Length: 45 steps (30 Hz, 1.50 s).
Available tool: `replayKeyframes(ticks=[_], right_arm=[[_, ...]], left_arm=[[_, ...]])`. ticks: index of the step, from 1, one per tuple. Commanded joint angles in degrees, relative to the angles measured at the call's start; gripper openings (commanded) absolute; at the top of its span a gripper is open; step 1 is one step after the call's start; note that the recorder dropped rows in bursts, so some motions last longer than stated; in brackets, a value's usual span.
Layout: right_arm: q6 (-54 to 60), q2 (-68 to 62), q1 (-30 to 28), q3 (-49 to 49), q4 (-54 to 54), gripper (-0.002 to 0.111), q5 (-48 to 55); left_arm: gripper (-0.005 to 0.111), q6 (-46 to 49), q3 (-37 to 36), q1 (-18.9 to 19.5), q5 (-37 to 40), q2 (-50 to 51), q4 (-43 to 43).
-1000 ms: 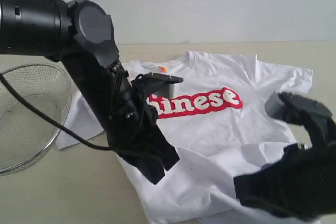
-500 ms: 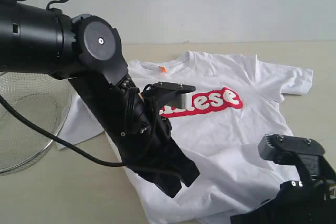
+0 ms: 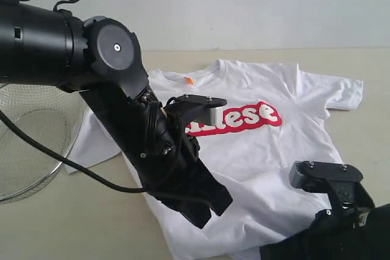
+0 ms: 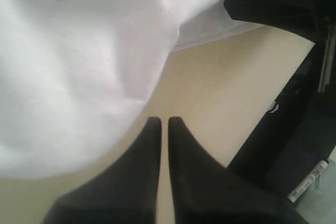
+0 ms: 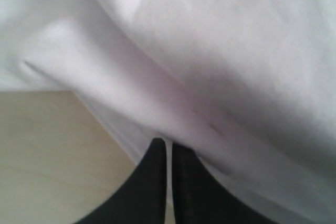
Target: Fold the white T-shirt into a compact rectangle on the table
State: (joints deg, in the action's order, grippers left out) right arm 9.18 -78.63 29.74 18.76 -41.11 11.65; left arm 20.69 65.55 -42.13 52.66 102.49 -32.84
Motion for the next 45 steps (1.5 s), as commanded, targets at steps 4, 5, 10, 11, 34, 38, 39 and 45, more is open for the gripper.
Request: replayKeyframes(ticks=[4,5,10,11,34,38,39,45], right_arm=[[0.6,-2.8,0.0,2.6,-0.5,0.000,0.4],[0.6,-3.3,0.0,2.6,-0.5,0.000,0.4],[0.7,-4.0,1.7,2.6,-0.5,0.000,-0.3],[0.6,-4.0,2.8,2.6,-0.6,0.000,-1.0],[0.0,-12.1,7.3,2.6,-0.2,0.000,-3.7],[3.8,-12.1,7.3,2.6,-0.1,0.000,4.0],[4.1,-12.1,7.3,2.6,-0.1,0.000,4.7],[8.0,-12.1,7.3,2.6,-0.5,0.000,10.9]], left_arm=[[0.005,-0.6,-0.2,-0.3,-0.6,-0.4,0.0],[0.005,-0.6,-0.2,-0.3,-0.6,-0.4,0.0],[0.005,-0.6,-0.2,-0.3,-0.8,-0.4,0.5],[0.005,-0.6,-0.2,-0.3,-0.9,-0.4,0.5],[0.005,-0.6,-0.2,-0.3,-1.5,-0.4,0.9],[0.005,-0.6,-0.2,-0.3,-1.9,-0.4,4.0],[0.005,-0.6,-0.2,-0.3,-1.9,-0.4,4.1],[0.005,-0.6,-0.2,-0.3,-1.8,-0.4,4.3]])
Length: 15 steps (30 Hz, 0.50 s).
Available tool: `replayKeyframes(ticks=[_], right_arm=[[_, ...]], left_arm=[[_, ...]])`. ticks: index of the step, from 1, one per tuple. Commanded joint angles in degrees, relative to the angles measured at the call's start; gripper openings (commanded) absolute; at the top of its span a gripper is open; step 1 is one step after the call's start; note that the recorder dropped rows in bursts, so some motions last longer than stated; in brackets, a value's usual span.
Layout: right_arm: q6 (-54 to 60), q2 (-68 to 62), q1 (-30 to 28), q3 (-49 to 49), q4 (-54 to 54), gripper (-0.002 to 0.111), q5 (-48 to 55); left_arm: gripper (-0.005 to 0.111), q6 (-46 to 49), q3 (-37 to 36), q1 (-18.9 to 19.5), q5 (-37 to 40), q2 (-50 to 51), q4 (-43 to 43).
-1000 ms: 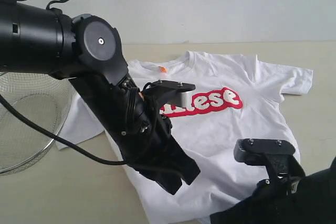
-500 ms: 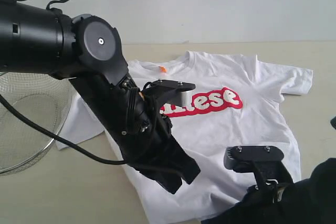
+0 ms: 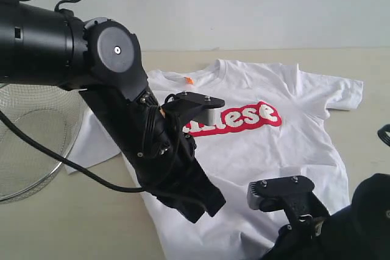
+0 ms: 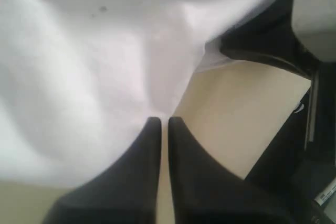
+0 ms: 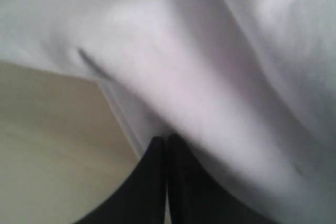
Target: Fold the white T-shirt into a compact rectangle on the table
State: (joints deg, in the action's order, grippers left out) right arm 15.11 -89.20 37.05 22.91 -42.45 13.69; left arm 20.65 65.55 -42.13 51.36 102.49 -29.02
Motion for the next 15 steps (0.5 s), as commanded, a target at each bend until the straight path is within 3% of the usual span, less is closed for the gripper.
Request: replayKeyframes(ticks=[1,7,15], right_arm=[[2.5,-1.5,0.0,-1.5,0.9,0.000,9.8],[3.6,-1.5,0.8,-1.7,0.9,0.000,12.3],[1.6,-1.5,10.0,-1.7,-0.3,0.000,10.6]], left_arm=[[0.005,-0.6,-0.2,-0.3,-0.5,-0.4,0.5],[0.005,-0.6,-0.2,-0.3,-0.5,-0.4,0.9],[0.005,-0.6,-0.2,-0.1,-0.2,-0.4,1.9]])
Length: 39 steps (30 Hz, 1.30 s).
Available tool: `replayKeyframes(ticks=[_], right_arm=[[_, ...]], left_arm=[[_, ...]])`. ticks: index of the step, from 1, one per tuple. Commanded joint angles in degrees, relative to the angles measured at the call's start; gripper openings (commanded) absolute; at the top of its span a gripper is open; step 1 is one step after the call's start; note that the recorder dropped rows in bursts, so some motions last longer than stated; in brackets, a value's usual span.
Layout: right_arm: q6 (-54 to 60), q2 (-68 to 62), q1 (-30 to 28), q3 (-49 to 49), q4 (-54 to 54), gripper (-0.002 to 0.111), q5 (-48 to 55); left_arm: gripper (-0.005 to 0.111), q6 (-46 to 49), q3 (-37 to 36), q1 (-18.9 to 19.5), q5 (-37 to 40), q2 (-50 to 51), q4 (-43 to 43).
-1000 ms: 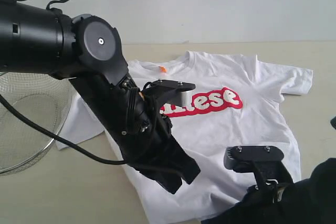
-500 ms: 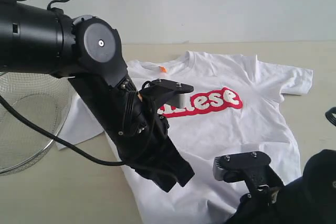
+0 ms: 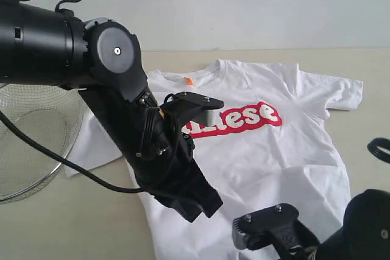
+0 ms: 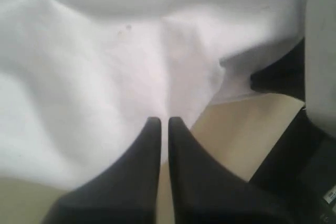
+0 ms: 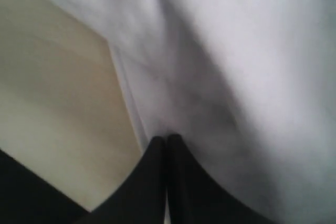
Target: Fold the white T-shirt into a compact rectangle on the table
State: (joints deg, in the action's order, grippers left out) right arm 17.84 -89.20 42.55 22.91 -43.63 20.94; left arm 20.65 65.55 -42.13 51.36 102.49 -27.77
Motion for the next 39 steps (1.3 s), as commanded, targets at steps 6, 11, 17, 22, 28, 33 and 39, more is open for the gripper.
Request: replayKeyframes(ticks=[6,11,17,22,28,33,39], right_arm=[[-2.9,-1.5,9.0,-1.7,0.0,0.000,3.3],[-2.9,-1.5,12.3,-1.7,-2.2,0.000,3.0],[-2.9,-0.8,14.5,-1.6,-2.6,0.000,-0.4],[-3.4,2.1,14.5,-1.6,-3.5,0.000,-2.8],[-5.5,7.4,14.5,-1.6,-3.6,0.000,-5.9],[-6.8,11.9,14.5,-1.6,-3.6,0.000,-7.7],[-8.2,15.8,12.9,-1.6,-3.6,0.000,-10.8]], left_arm=[[0.005,-0.6,-0.2,-0.1,-0.2,-0.4,1.9],[0.005,-0.6,-0.2,-0.1,-0.1,-0.4,2.0],[0.005,-0.6,-0.2,-0.1,0.0,-0.4,2.3],[0.005,-0.6,-0.2,-0.1,-0.4,-0.4,2.8],[0.005,-4.9,-0.2,-0.1,-3.3,-0.4,7.6],[0.005,-6.3,-0.2,-0.1,-3.9,-0.4,10.5],[0.005,-6.9,-0.2,-0.1,-5.3,1.9,10.7]])
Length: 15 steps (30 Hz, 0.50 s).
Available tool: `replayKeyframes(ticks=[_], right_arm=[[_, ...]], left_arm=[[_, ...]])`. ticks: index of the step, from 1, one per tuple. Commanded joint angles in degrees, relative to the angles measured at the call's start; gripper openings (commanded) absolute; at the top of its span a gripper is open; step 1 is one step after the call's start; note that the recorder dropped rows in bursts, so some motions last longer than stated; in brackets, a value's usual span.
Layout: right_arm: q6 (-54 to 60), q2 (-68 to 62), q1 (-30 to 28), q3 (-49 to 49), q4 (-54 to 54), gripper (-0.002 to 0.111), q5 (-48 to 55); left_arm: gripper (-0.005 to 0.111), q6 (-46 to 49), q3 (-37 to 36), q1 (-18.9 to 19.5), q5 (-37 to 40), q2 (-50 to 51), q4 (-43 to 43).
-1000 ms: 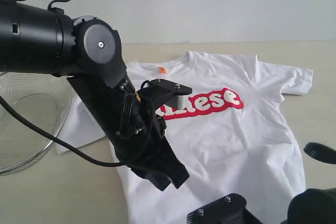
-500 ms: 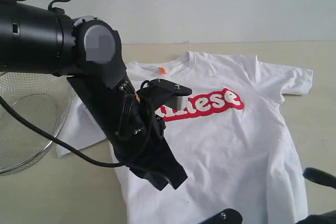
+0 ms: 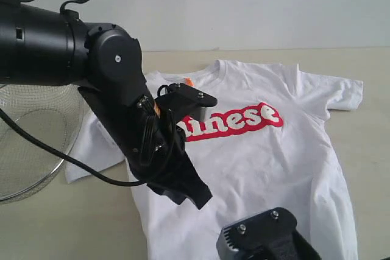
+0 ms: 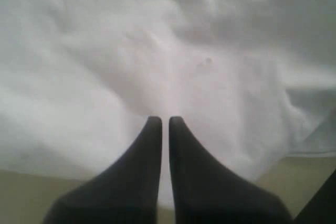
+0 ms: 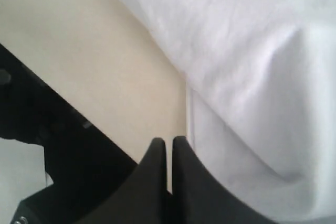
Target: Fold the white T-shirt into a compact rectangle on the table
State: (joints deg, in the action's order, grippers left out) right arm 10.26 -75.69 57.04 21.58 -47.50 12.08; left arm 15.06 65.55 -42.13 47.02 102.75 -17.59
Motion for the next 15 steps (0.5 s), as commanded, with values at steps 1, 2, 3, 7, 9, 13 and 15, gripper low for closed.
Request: replayKeyframes(ticks=[1,2,3,7,9,13,15], right_arm=[[-0.6,2.8,-2.9,-0.3,0.3,0.000,-2.0],[-0.3,3.3,-4.3,-0.3,0.4,0.000,-2.1],[-0.3,3.7,-5.9,-0.3,0.4,0.000,-2.3],[0.9,3.9,-12.0,-0.3,0.6,0.000,-2.3],[1.5,3.9,-14.1,-0.3,0.6,0.000,-2.3],[3.1,3.9,-16.0,-0.3,0.7,0.000,-2.5],[3.4,3.9,-15.9,-0.2,0.7,0.000,-3.1]], left_arm=[[0.005,-1.3,-0.2,-0.1,-0.9,2.4,0.6],[0.005,-1.3,-0.2,-0.1,-0.9,3.1,1.1],[0.005,-1.7,-0.2,-0.1,-0.9,4.0,1.9],[0.005,-2.5,-0.2,1.2,-0.9,7.2,3.5],[0.005,-3.8,-0.2,2.3,-2.1,8.3,3.9],[0.005,-4.0,-0.2,4.3,-2.3,8.8,4.0],[0.005,-4.0,-0.2,5.3,-2.6,8.8,4.7]])
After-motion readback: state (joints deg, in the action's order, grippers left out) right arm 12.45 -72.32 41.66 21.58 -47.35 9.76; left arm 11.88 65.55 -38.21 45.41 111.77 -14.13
